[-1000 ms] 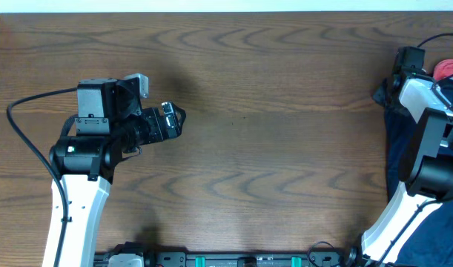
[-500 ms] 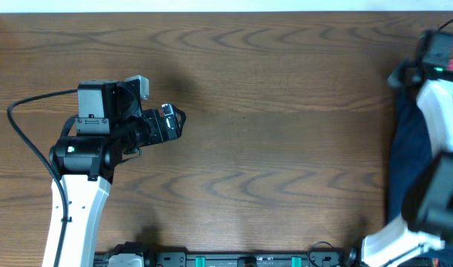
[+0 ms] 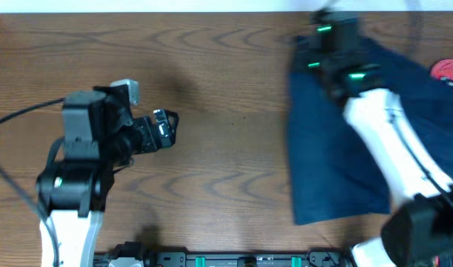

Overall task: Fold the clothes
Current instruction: 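Drag the navy shorts leftward onto the table center with the right gripper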

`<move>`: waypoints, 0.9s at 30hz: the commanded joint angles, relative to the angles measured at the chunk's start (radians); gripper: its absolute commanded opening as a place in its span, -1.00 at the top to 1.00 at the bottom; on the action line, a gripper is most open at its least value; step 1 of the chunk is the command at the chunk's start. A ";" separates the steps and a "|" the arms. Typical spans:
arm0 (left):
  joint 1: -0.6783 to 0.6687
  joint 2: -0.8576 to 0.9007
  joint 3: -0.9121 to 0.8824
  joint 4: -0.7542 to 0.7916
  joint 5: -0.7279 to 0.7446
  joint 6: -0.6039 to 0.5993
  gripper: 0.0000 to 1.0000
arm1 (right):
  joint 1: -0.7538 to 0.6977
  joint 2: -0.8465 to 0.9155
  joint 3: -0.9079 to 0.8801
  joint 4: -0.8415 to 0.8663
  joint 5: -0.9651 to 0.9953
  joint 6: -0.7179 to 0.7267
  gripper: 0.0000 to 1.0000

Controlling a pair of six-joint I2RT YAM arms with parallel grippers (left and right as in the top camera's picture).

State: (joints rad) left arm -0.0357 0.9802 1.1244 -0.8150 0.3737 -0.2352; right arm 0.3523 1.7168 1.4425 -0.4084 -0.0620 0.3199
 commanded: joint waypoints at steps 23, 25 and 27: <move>0.001 0.174 0.021 -0.018 -0.045 0.013 -0.96 | 0.020 -0.047 -0.009 -0.470 0.140 0.095 -0.20; 0.000 0.214 0.021 0.021 -0.024 0.014 -0.97 | -0.011 -0.032 -0.028 -0.547 0.103 0.095 -0.20; -0.004 0.249 0.021 0.053 -0.022 0.017 -0.93 | -0.034 -0.015 -0.064 -0.607 0.099 0.095 -0.24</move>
State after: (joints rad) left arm -0.0357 1.1961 1.1248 -0.7837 0.3016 -0.2317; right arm 0.3447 1.6688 1.4197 -0.9749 0.0902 0.3820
